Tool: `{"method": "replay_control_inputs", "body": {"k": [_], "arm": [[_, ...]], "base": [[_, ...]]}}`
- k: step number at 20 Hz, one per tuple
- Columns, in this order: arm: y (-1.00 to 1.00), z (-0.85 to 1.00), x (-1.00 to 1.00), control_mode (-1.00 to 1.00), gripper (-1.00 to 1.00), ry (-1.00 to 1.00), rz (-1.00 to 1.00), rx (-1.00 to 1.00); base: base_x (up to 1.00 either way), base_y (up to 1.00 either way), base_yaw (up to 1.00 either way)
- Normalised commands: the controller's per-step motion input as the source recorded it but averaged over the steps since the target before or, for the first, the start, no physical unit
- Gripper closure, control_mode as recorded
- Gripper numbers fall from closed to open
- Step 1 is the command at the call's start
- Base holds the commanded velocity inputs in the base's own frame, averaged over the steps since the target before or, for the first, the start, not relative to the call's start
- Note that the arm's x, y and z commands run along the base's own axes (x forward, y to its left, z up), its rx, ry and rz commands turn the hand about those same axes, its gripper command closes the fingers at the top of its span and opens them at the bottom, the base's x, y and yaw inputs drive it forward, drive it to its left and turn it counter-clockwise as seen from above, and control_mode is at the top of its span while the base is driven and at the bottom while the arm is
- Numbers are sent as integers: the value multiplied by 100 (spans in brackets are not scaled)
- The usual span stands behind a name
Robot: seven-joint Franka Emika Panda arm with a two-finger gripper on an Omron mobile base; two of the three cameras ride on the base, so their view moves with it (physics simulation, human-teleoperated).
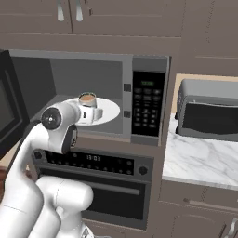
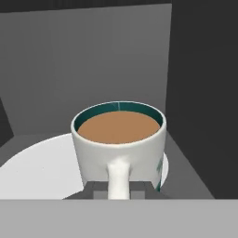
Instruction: Pick the cup of tea, navigate to the dining table, and place it on the saucer.
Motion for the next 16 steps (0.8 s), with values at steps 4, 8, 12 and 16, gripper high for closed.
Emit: {"method": "replay_control_inputs", "body": {"k": [4,8,12,16], "arm": [[-10,28,-58,-100,100,0,1,0],[-3,28,-50,-100,100,0,1,0],[-3,30,-49,-100,100,0,3,0],[-3,34,-44,-100,100,0,3,0]], "base": [[0,0,0],[0,0,0],[0,0,0],[0,0,0]]}}
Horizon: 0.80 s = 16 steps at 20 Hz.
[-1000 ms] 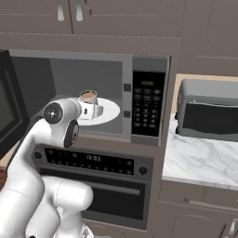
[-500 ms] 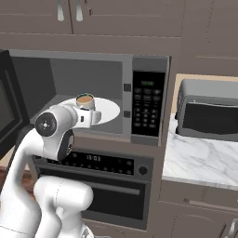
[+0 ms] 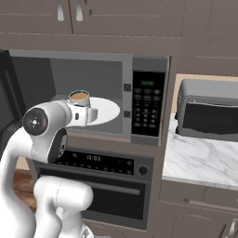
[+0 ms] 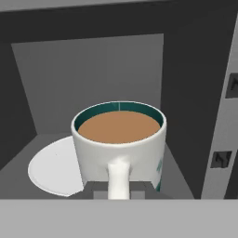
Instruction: Pick the cup of tea, navigate to the dining table, and place it on the saucer.
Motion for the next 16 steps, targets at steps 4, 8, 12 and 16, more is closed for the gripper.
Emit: {"method": "replay_control_inputs", "body": {"k": [4,8,12,16], "arm": [[0,23,-44,-100,100,0,4,0],[0,17,-55,-100,100,0,7,0],[0,18,-56,-100,100,0,9,0],[0,19,-55,-100,100,0,8,0]], "base": [[0,0,0],[0,0,0],[0,0,0],[0,0,0]]}}
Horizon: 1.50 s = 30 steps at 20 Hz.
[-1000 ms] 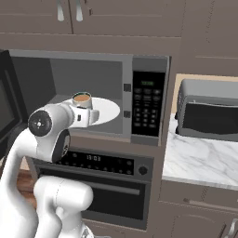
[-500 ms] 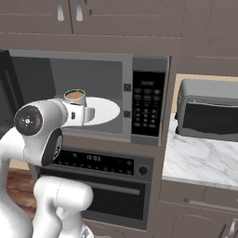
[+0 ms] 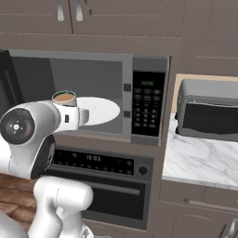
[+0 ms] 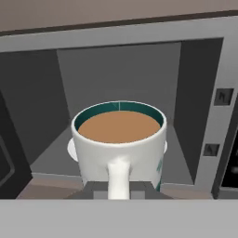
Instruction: Pick the cup of tea, navigate to the dining table, and place it on the saucer.
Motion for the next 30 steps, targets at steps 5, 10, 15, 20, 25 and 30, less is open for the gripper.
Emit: {"method": "replay_control_inputs", "body": {"k": [5,10,15,20,25,30], "arm": [[0,16,-55,-100,100,0,9,0],[0,11,-43,100,100,0,7,0],[0,0,0,100,100,0,0,0],[0,0,0,100,100,0,0,0],[0,0,0,100,100,0,0,0],[0,0,0,100,100,0,0,0]], "base": [[0,0,0],[-10,0,2],[-34,0,11],[-17,-15,23],[-25,-35,30],[-22,-61,34]]}}
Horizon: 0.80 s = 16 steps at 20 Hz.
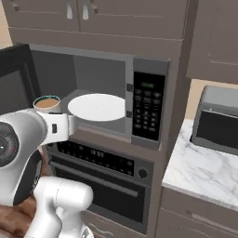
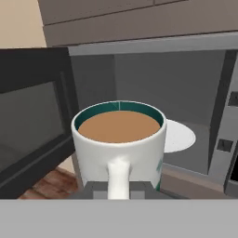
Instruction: Pick the cup of tea, navigate to the dining table, and place it on the saucer.
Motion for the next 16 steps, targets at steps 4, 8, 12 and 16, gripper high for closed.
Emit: {"method": "replay_control_inputs", "body": {"k": [4,8,12,16], "arm": [[0,0,0,100,100,0,0,0],[0,0,0,100,100,0,0,0],[0,0,0,100,100,0,0,0],[0,0,0,100,100,0,0,0]], "base": [[-6,-57,34],[-16,-38,44],[-15,-27,56],[-16,-28,60]]}}
